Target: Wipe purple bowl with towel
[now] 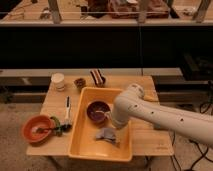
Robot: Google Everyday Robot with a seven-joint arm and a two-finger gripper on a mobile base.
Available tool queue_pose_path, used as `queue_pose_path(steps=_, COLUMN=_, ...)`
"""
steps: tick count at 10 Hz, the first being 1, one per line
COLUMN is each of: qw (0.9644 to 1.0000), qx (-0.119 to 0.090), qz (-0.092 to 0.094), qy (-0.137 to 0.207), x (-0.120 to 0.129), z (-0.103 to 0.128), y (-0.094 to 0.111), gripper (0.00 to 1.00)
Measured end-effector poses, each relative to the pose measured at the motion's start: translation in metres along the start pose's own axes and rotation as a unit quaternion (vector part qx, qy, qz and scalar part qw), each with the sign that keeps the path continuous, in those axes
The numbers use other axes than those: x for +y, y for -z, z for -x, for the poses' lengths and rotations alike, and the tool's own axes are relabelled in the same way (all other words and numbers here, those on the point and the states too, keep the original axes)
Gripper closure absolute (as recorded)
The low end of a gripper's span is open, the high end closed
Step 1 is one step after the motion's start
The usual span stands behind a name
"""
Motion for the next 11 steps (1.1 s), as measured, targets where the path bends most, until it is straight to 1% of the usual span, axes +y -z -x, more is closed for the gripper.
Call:
queue_pose_path(steps=3, qw=1.0, qx=0.0, qz=0.0, qy=-0.001, x=0.0, z=0.0, y=0.0, gripper=0.2)
queue_pose_path(steps=4, qw=1.0, qx=-0.002, qz=0.0, qy=-0.001, x=0.0, z=0.001, y=0.0, gripper=0.2)
queue_pose_path(steps=5, qw=0.9999, qx=-0.008, qz=-0.003, qy=-0.006, x=-0.001, z=0.0, y=-0.002, gripper=0.2)
queue_pose_path(steps=6, qw=0.9997, qx=-0.021, qz=-0.005, qy=-0.014, x=-0.001, z=0.001, y=-0.006, gripper=0.2)
queue_pose_path(steps=7, qw=0.9987, qx=-0.045, qz=-0.004, qy=-0.022, x=-0.005, z=0.005, y=-0.02, gripper=0.2)
queue_pose_path(steps=8, qw=0.9975, qx=-0.064, qz=-0.003, qy=-0.029, x=-0.009, z=0.009, y=-0.034, gripper=0.2)
queue_pose_path(steps=9, qw=0.9957, qx=-0.082, qz=-0.002, qy=-0.044, x=-0.013, z=0.01, y=-0.045, gripper=0.2)
queue_pose_path(steps=11, qw=0.9902, qx=-0.104, qz=-0.005, qy=-0.093, x=-0.01, z=0.005, y=-0.056, gripper=0.2)
